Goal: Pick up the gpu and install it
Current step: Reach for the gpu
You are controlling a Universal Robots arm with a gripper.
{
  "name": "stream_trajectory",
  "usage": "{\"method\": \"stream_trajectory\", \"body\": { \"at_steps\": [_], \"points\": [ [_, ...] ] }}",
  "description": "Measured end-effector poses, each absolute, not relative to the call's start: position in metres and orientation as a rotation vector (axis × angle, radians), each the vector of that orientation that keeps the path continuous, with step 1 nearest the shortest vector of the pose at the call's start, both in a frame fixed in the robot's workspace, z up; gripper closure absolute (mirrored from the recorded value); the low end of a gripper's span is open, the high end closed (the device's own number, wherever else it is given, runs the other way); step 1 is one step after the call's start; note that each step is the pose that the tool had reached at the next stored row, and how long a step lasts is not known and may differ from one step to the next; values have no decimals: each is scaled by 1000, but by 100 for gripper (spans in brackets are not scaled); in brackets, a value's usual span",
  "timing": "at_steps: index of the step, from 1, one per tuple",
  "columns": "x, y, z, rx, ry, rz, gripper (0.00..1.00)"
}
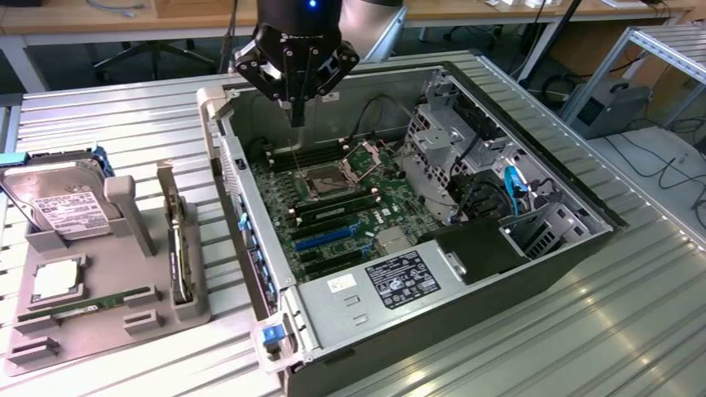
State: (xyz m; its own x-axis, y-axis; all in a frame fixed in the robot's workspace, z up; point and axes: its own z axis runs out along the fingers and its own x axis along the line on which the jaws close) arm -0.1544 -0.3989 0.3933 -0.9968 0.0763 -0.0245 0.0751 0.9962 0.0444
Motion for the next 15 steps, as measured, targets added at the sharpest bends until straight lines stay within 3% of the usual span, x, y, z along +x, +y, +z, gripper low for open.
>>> {"method": "stream_trajectory", "body": {
  "at_steps": [15],
  "points": [
    [-162, -399, 393, 118, 3112, 68, 89]
  ]
}}
